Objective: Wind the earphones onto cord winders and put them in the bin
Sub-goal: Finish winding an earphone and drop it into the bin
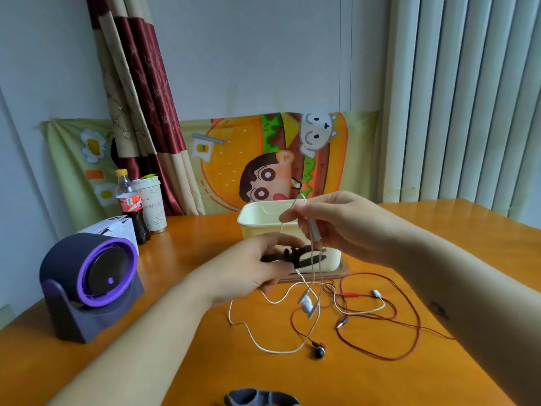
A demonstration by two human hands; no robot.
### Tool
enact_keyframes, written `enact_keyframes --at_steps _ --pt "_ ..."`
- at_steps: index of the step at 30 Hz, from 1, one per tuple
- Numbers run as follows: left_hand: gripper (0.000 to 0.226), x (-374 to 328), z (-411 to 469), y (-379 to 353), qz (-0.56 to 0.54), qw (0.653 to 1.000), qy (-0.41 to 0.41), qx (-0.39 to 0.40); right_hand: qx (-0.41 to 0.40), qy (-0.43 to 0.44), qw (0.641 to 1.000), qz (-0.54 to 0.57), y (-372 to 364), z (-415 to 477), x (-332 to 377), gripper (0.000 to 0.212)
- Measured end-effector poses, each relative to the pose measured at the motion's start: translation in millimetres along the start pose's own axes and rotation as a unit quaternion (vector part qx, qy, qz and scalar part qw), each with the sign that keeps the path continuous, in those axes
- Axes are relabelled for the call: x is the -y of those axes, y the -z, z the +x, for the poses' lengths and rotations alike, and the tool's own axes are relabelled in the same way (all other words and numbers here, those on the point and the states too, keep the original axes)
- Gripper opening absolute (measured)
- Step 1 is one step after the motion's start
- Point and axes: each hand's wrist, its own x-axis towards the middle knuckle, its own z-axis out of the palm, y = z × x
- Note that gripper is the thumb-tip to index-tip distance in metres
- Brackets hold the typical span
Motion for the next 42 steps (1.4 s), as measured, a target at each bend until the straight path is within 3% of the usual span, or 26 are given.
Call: enact_keyframes --at_steps 6,10,14,19,26,33,35,37,40,42 --pt "0.031 0.1 4.1 -10.1 -0.063 0.997 0.017 0.044 -0.040 0.023 0.997 -0.065 -4.4 7.7 -1.7 0.031" --pt "0.029 0.9 7.6 -15.2 -0.121 0.988 0.021 0.093 -0.036 0.016 0.999 -0.037 -4.8 14.1 -10.1 0.031" --pt "0.031 4.8 18.8 -18.0 -0.114 0.991 0.006 0.073 -0.043 0.018 0.999 -0.007 -0.2 22.0 -19.0 0.030" --pt "0.019 15.3 33.9 -18.3 -0.061 0.998 -0.008 0.031 -0.110 0.030 0.990 0.087 11.7 37.0 -35.7 0.028" --pt "0.018 24.9 59.1 -17.1 -0.033 0.999 0.006 0.030 -0.230 0.035 0.941 0.244 30.2 63.5 -63.2 0.026" --pt "0.014 44.4 77.7 -18.5 -0.025 0.998 0.013 0.052 -0.249 0.017 0.917 0.310 34.1 81.9 -91.7 0.024" --pt "0.014 48.8 77.6 -17.7 -0.067 0.996 0.016 0.051 -0.242 0.006 0.912 0.331 35.4 84.2 -97.4 0.023" --pt "0.015 51.7 79.0 -14.2 -0.175 0.984 0.034 0.016 -0.215 -0.024 0.917 0.334 37.3 84.2 -101.0 0.024" --pt "0.029 51.4 81.7 -4.3 -0.331 0.940 0.056 -0.064 -0.119 -0.060 0.950 0.282 40.0 79.8 -99.8 0.027" --pt "0.027 47.1 82.9 -2.7 -0.402 0.908 0.051 -0.109 -0.082 -0.081 0.967 0.228 41.9 72.9 -95.1 0.032"
